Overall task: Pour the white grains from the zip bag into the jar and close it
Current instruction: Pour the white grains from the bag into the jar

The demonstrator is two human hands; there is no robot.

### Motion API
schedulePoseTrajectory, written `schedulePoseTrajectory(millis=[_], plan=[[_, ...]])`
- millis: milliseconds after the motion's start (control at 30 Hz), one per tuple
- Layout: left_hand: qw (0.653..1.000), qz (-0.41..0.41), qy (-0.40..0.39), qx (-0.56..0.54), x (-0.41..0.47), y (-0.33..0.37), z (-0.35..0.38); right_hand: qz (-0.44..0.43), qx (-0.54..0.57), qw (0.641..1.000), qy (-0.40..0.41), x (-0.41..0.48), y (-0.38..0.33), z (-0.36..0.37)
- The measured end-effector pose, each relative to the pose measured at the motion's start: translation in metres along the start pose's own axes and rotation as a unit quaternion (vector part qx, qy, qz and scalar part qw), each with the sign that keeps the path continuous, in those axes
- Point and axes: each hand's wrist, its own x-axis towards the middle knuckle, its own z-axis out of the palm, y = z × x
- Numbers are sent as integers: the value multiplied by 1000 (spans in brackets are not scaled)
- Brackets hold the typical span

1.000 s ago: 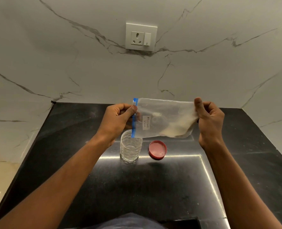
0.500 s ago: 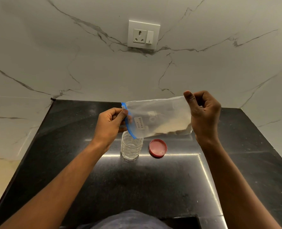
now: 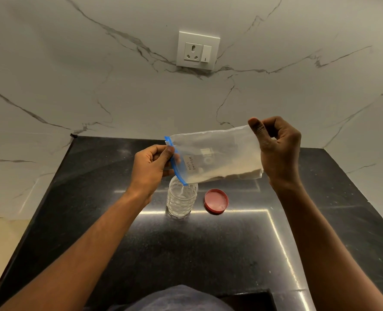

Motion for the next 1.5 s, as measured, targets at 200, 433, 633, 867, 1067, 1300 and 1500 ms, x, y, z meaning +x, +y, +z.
schedulePoseTrajectory(millis=[200, 433, 633, 867, 1067, 1300, 1500], plan=[[1000, 0, -10, -7, -2, -2, -3, -6, -3, 1000, -2, 2, -6, 0], [1000, -4, -2, -14, -1, -2, -4, -11, -24, 1000, -17, 7, -5, 2], [1000, -12, -4, -21, -3, -5, -6, -2, -23, 1000, -10, 6, -6, 4], [999, -14, -3, -32, -2, -5, -7, 1, -18, 1000, -23, 7, -9, 6], [999, -20, 1, -27, -4, -9, -7, 7, -13, 999, -28, 7, -10, 5], [999, -18, 6, -28, -6, -11, -8, -6, -19, 999, -47, 8, -16, 5], [1000, -18, 9, -24, -7, -11, -7, -10, -31, 998, -56, 9, -20, 3]])
